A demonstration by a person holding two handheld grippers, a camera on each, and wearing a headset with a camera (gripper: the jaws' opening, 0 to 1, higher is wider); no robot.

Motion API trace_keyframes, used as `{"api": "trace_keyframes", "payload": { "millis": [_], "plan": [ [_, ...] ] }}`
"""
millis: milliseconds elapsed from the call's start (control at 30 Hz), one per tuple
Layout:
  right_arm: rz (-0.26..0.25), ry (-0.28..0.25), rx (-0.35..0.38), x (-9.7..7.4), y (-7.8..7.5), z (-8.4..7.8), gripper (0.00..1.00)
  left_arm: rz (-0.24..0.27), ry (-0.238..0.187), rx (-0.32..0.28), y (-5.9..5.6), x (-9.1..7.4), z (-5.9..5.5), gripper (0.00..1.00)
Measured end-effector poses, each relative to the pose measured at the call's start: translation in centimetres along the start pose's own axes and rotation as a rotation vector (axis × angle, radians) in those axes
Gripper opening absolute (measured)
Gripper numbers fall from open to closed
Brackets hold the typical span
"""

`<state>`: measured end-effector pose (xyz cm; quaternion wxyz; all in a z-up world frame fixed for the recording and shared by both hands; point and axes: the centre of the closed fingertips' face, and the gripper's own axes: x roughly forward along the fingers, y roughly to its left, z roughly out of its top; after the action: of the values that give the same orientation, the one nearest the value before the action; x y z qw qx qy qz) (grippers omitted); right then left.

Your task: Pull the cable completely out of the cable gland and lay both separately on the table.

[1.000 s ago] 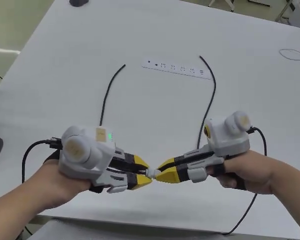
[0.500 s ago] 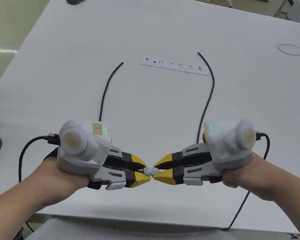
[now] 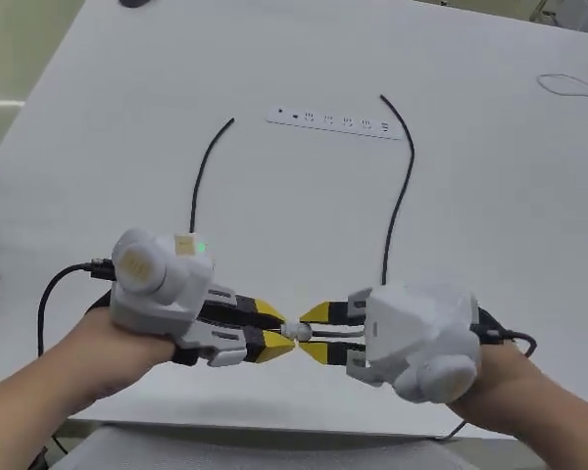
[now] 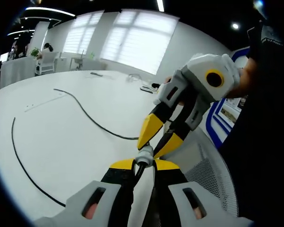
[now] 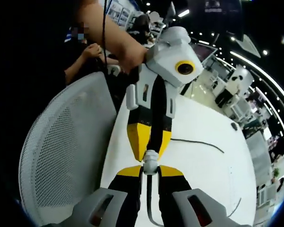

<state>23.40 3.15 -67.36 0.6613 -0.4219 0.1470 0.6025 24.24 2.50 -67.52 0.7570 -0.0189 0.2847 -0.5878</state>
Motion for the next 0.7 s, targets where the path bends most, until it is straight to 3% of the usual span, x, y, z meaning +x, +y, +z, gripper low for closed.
{"api": "trace_keyframes", "payload": {
  "millis": [33, 233, 500, 567, 600, 700],
  "plan": [
    [-0.02, 0.011, -0.019, 0.0, 0.0, 0.0, 0.07, 0.003, 0.002, 0.002, 0.0, 0.0, 0.0, 0.14],
    [-0.021, 0.011, 0.005, 0.1, 0.3, -0.2, 0.08, 0.004, 0.015, -0.004, -0.1, 0.1, -0.3, 0.15],
    [-0.045, -0.008, 0.052, -0.1, -0.3, 0.0, 0.08, 0.003, -0.007, 0.001, -0.2, -0.2, 0.1, 0.15],
    [-0.056, -0.016, 0.107, -0.3, -0.6, 0.2, 0.09, 0.005, -0.013, 0.008, -0.1, -0.4, 0.3, 0.15],
    [-0.061, -0.017, 0.171, -0.2, -0.8, 0.0, 0.11, 0.013, -0.016, 0.02, 0.1, -0.5, 0.5, 0.15],
    [-0.085, -0.016, 0.172, -0.4, -1.4, -0.1, 0.17, 0.018, -0.027, 0.029, 0.4, -0.8, 0.7, 0.15]
  ]
}}
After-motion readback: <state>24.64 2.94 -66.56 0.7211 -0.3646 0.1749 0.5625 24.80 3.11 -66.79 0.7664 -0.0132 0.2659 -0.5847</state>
